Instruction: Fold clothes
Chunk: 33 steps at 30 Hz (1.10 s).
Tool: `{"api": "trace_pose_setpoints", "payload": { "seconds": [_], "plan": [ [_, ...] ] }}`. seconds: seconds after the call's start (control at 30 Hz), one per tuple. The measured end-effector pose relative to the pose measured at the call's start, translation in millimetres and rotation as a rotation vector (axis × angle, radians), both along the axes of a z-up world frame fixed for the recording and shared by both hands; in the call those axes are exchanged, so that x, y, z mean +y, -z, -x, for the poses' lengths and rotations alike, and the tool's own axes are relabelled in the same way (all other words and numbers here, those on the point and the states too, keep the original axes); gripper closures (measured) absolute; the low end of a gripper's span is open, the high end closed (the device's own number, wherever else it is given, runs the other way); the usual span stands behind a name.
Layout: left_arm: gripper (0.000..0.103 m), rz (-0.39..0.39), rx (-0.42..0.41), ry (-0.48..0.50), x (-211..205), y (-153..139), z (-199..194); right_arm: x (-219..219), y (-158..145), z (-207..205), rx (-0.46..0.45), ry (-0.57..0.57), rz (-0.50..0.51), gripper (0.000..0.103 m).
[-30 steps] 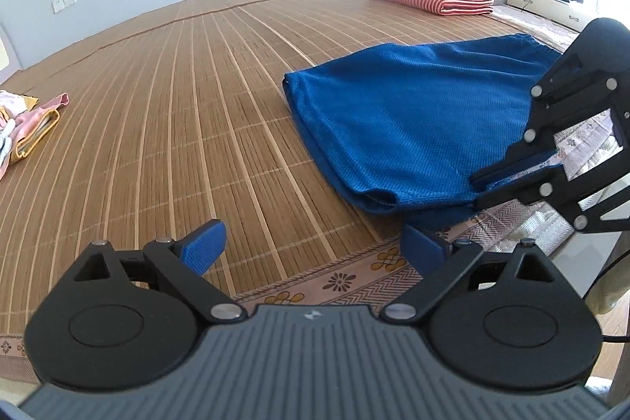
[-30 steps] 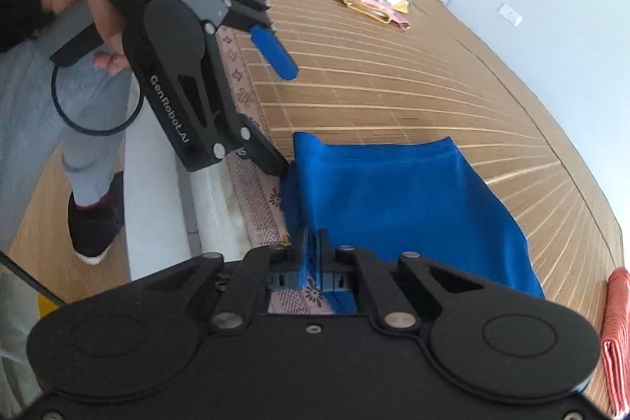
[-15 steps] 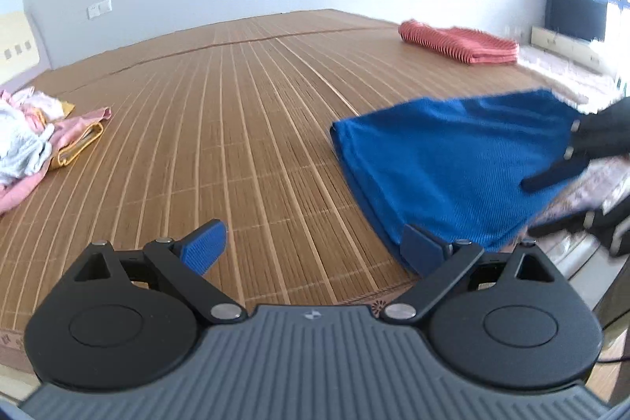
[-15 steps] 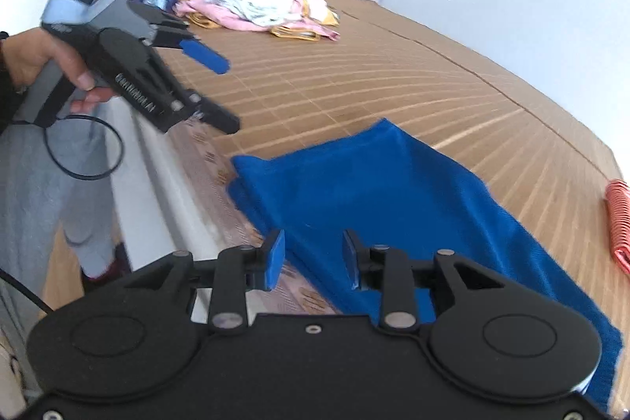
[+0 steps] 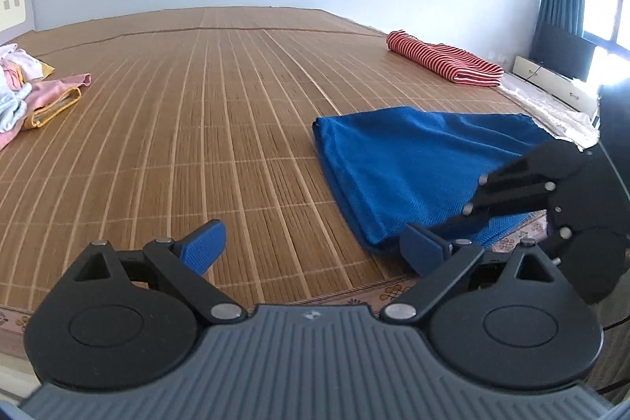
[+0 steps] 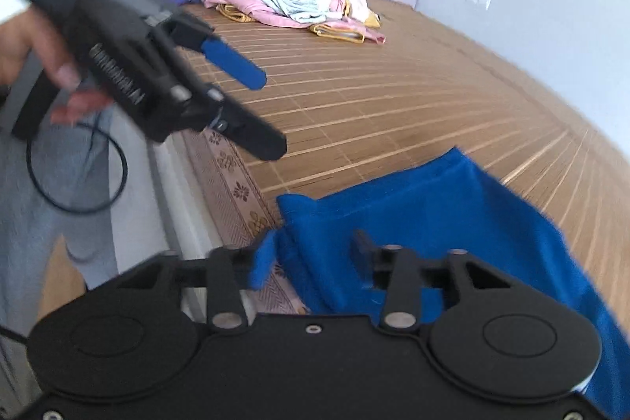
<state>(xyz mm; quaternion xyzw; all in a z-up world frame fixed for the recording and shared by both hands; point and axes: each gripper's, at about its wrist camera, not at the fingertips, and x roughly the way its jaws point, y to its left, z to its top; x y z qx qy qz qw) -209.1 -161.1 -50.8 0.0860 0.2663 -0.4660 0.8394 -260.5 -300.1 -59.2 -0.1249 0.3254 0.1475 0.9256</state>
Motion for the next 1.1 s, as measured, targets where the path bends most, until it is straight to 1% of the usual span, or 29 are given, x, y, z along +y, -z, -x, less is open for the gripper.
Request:
{"api": "trace_pose_setpoints", "payload": {
  "seconds": [0.03, 0.1, 0.2, 0.33, 0.4, 0.43, 0.47, 0.5, 0.53, 0.6, 0.63, 0.7, 0.73, 0.77, 0.8, 0.9, 0.97, 1.03, 1.1],
  "plan": [
    [0.005, 0.003, 0.0, -0.003, 0, 0, 0, -3, 0, -2, 0.005, 0.02, -0.027, 0.095],
    [0.005, 0.016, 0.004, -0.007, 2, 1, -1, -13, -5, -4, -0.008, 0.067, -0.082, 0.095],
    [0.005, 0.023, 0.017, 0.002, 2, 2, 0, -39, -24, 2, -0.084, 0.166, -0.198, 0.096],
    [0.005, 0.005, 0.015, 0.027, -4, 4, 4, -104, -60, 39, -0.294, 0.412, -0.392, 0.096],
    [0.005, -0.003, 0.013, 0.044, -7, 5, 6, -138, -69, 75, -0.394, 0.586, -0.488, 0.096],
    [0.005, -0.005, 0.014, 0.052, -9, 5, 7, -149, -70, 93, -0.42, 0.67, -0.511, 0.095],
    [0.005, -0.005, 0.017, 0.058, -10, 6, 8, -160, -68, 111, -0.426, 0.756, -0.516, 0.095],
    [0.005, -0.004, 0.022, 0.065, -12, 6, 9, -170, -64, 127, -0.41, 0.842, -0.499, 0.095],
    [0.005, -0.004, 0.028, 0.072, -14, 6, 10, -177, -58, 140, -0.372, 0.917, -0.481, 0.091],
    [0.005, -0.008, 0.039, 0.086, -18, 7, 12, -189, -43, 157, -0.269, 1.015, -0.468, 0.089],
    [0.005, -0.013, 0.038, 0.093, -20, 7, 14, -190, -37, 162, -0.227, 1.035, -0.467, 0.088],
    [0.005, -0.028, 0.021, 0.108, -24, 6, 19, -189, -30, 168, -0.176, 1.059, -0.434, 0.082],
    [0.005, -0.034, 0.014, 0.114, -26, 5, 21, -187, -30, 170, -0.163, 1.063, -0.409, 0.074],
    [0.005, -0.037, 0.009, 0.12, -28, 4, 23, -186, -31, 171, -0.161, 1.059, -0.389, 0.067],
    [0.005, -0.04, 0.003, 0.125, -30, 3, 24, -185, -34, 172, -0.165, 1.057, -0.368, 0.065],
    [0.005, -0.044, -0.003, 0.145, -37, 1, 29, -181, -49, 174, -0.212, 1.047, -0.283, 0.062],
    [0.005, -0.047, -0.008, 0.174, -46, 0, 34, -177, -57, 168, -0.221, 0.985, -0.229, 0.054],
    [0.005, -0.05, -0.016, 0.206, -57, -2, 41, -174, -62, 156, -0.198, 0.897, -0.217, 0.053],
    [0.005, -0.038, -0.03, 0.246, -74, -7, 49, -177, -61, 143, -0.17, 0.821, -0.246, 0.054]
  ]
}}
